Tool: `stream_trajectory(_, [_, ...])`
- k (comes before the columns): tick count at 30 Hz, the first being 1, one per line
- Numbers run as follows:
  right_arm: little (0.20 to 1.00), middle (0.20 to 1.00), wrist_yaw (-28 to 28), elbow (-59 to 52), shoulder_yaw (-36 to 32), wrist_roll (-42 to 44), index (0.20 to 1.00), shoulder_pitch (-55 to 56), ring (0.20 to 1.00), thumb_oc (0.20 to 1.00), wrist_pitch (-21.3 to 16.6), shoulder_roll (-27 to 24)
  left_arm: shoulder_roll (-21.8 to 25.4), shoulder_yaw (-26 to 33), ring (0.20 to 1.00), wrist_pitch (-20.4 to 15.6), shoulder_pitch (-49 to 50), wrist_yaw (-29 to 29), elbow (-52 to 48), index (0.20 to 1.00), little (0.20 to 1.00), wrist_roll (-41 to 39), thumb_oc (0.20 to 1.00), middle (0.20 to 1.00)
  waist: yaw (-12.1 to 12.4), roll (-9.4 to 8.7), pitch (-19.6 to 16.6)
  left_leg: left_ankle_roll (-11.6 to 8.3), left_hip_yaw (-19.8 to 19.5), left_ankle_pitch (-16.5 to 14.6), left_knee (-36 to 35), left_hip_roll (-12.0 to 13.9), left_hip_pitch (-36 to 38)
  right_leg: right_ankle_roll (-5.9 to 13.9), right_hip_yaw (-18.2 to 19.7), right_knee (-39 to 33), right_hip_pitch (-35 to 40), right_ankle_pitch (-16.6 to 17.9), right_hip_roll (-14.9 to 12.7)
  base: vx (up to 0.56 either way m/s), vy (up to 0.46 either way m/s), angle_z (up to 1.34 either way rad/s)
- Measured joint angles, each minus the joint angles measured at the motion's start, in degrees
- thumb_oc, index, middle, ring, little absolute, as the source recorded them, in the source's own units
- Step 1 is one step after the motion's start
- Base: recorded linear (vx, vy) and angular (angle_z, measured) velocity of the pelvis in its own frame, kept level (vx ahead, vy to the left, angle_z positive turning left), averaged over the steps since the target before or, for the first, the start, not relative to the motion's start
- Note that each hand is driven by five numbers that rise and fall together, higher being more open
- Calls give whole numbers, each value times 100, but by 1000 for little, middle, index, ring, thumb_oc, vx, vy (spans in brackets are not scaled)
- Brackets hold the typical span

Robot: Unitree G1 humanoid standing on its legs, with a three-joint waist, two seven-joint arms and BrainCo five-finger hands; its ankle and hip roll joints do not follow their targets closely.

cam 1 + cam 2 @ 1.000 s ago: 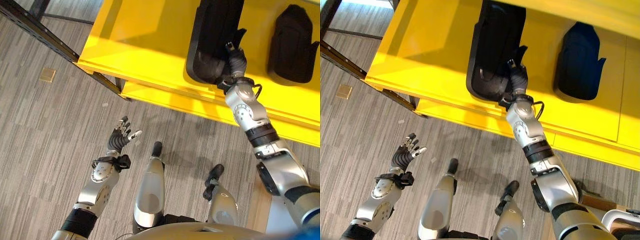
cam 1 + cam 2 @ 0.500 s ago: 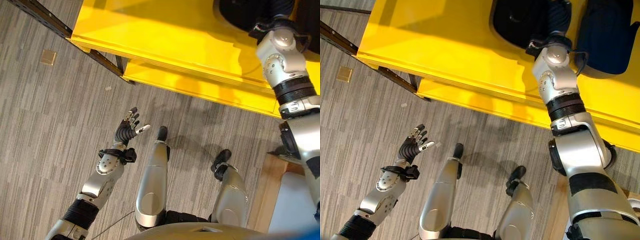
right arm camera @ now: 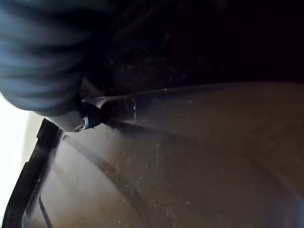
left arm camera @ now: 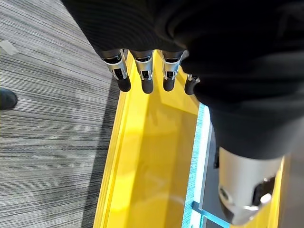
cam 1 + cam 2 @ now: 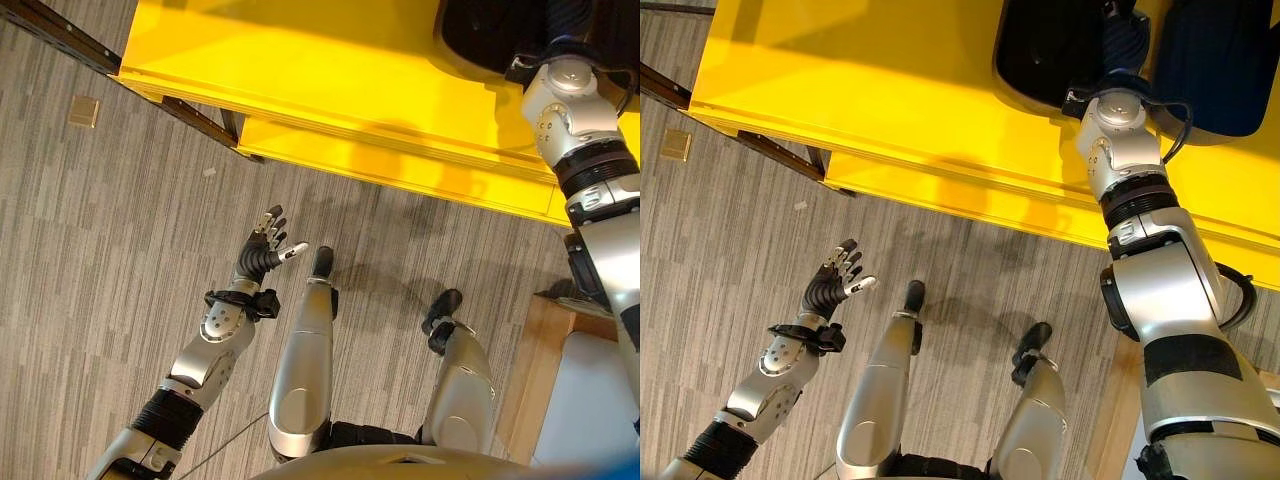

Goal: Move parts from the plastic box to the shelf.

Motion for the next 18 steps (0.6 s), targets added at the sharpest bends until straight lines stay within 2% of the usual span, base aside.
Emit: stream_trajectory(18, [200,200,-7,482,111,3,200,-396,200,200,5,13,-1,-1,1000,-91,-26,221,0,1000,1000,-58,1000,1000,43,3,-2,-6,-7,23,-97,-25,-19,23,-29,-98,0,18,-1,0,0,0])
